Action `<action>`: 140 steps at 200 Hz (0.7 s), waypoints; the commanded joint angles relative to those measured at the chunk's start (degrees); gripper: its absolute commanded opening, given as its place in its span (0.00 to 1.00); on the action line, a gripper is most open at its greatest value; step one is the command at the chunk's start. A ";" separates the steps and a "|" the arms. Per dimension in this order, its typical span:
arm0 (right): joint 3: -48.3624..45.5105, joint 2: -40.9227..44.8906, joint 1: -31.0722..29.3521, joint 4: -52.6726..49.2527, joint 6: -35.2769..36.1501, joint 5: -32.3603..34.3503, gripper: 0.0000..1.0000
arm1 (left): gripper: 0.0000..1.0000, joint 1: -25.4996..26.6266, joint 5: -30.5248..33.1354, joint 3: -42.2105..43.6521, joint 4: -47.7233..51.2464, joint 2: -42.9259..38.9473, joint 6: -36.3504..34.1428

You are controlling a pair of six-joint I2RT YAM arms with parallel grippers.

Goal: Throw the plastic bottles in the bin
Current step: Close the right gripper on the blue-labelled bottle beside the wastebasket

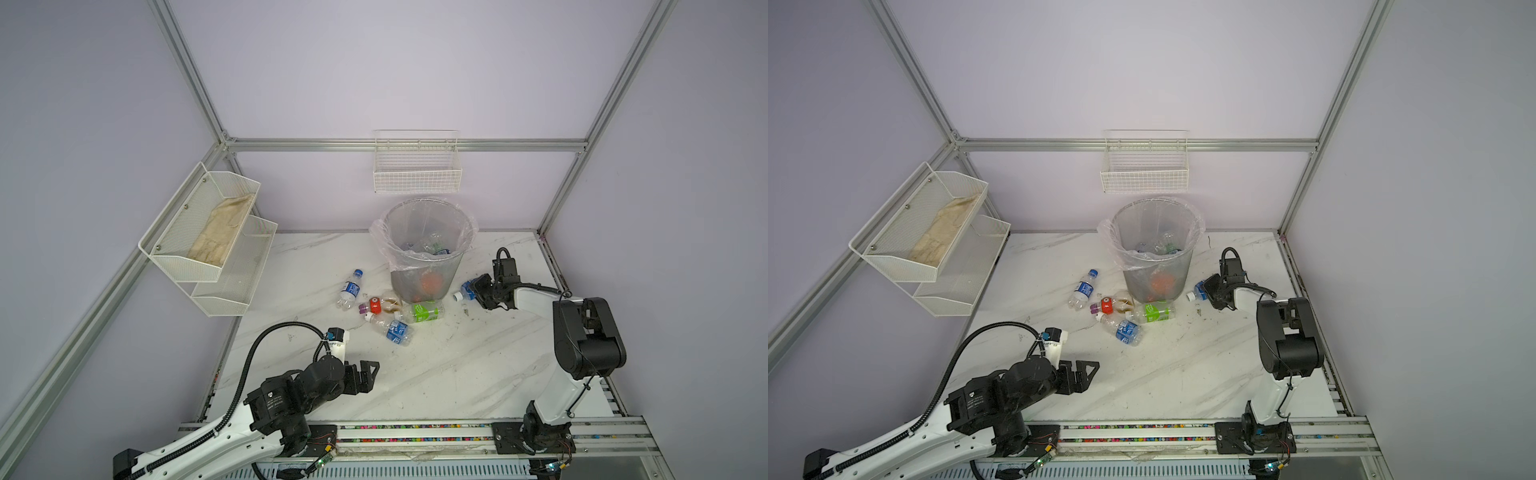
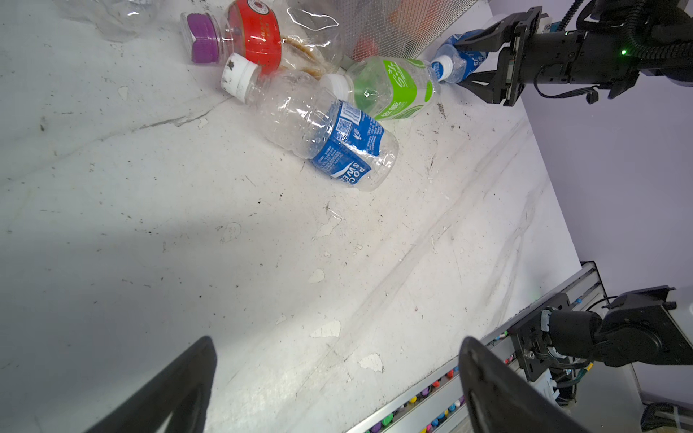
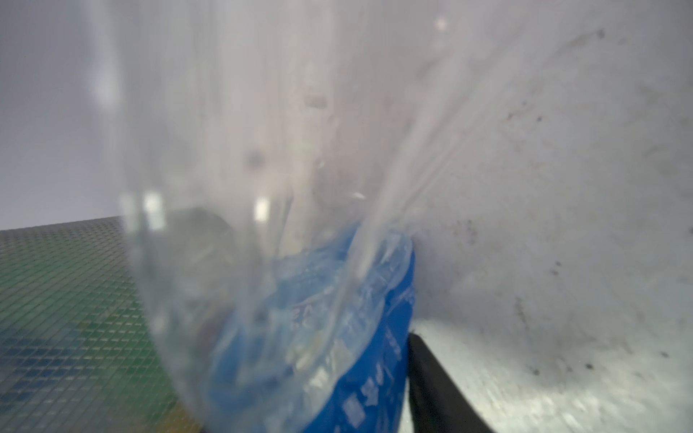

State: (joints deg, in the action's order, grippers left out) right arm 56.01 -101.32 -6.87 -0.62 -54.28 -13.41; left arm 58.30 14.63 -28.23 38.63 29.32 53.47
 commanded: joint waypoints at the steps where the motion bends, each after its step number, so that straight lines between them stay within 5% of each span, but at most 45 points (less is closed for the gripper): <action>1: -2.87 0.91 -0.07 -6.59 -0.15 3.32 0.30 | 0.99 0.32 1.40 0.80 -1.38 0.54 0.71; 44: -4.15 6.02 -0.07 -8.21 1.21 5.19 0.19 | 0.99 0.57 1.88 -0.21 -1.38 2.00 0.24; 140: -6.08 19.10 -0.37 -13.96 4.12 8.17 0.18 | 0.99 0.64 2.65 -1.41 -1.71 3.51 -0.91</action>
State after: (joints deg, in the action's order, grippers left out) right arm 50.70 -87.44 -6.87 -11.11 -51.51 -7.42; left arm 58.65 15.90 -28.25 38.57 32.71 53.39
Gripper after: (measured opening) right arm 0.221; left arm 0.988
